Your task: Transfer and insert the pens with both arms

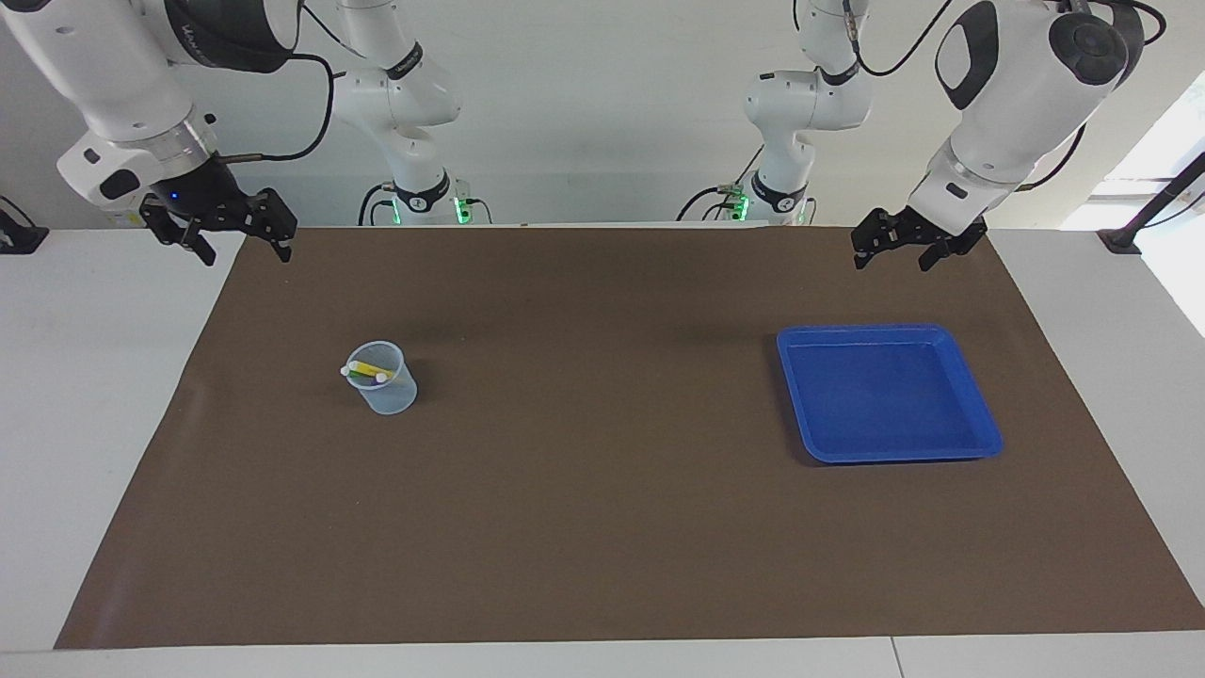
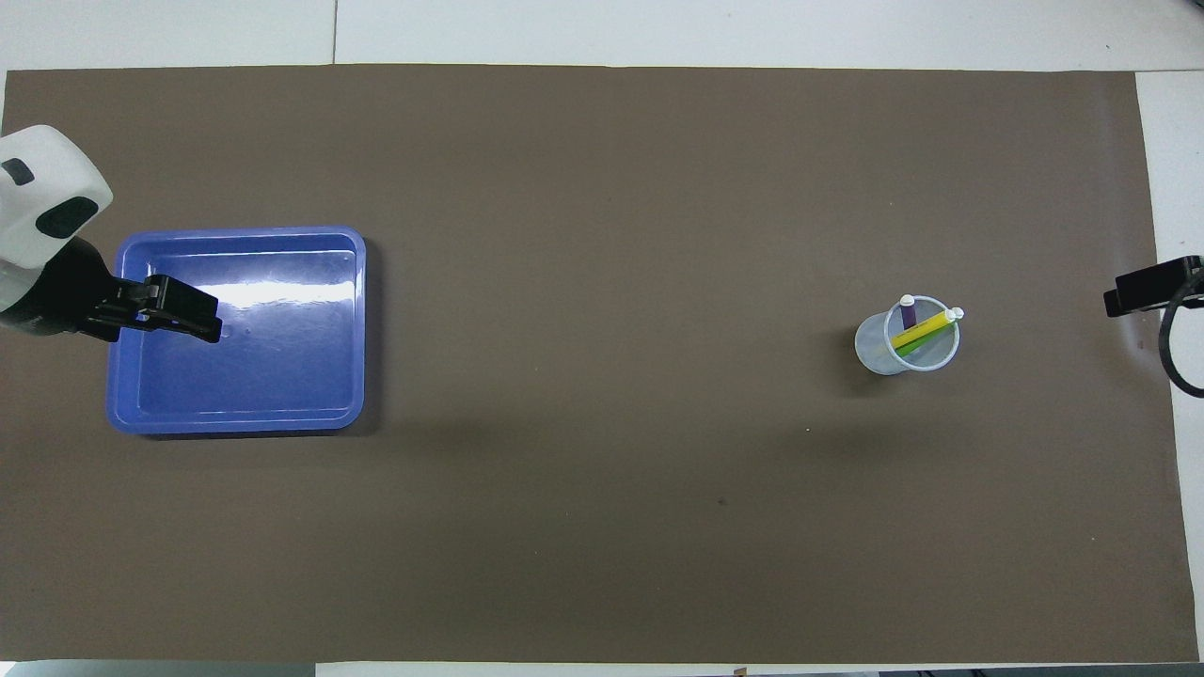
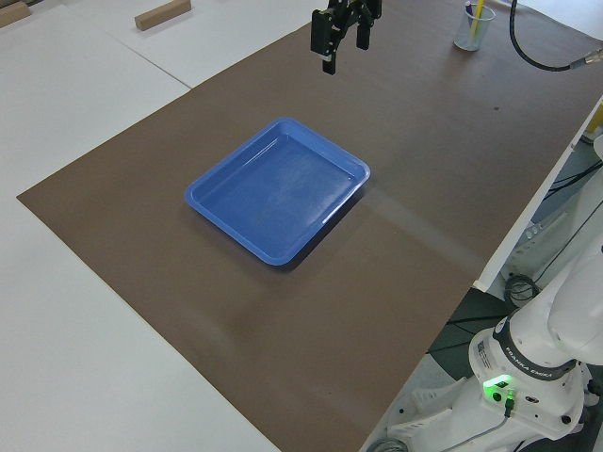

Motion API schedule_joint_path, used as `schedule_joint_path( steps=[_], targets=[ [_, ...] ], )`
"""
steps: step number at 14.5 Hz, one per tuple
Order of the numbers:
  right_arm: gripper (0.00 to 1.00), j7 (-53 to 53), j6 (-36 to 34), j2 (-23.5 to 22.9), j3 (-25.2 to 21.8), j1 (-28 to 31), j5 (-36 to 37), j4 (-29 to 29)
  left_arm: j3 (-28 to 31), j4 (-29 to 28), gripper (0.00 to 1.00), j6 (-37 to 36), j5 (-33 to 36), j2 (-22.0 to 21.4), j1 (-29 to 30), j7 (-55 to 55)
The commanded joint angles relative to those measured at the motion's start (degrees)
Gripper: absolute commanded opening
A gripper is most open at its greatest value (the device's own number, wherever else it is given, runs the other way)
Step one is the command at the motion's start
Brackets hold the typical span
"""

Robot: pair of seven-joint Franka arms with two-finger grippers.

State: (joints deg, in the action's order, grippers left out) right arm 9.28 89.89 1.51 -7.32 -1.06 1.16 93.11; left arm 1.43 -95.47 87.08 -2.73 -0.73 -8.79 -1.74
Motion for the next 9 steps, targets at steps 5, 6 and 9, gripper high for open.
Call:
schedule_joint_path(
  steps=[5, 6, 9],
  targets=[
    [1.0, 0.74, 0.2, 0.16, 2.4, 0.53, -0.72, -0.29, 0.24, -0.59, 1.0, 0.11, 0.8, -1.29, -0.7, -0.63],
    [1.0, 0.74, 0.2, 0.16, 2.4, 0.53, -0.72, -0.3, 0.24, -0.59, 1.0, 0.2, 0.8, -1.29, -0.7, -0.55],
    [1.0, 0.65, 0.2, 0.16, 2.84, 0.53, -0.64, -0.38, 0.24, -0.59, 1.0, 0.29, 0.8, -1.29, -0.61, -0.72]
  ],
)
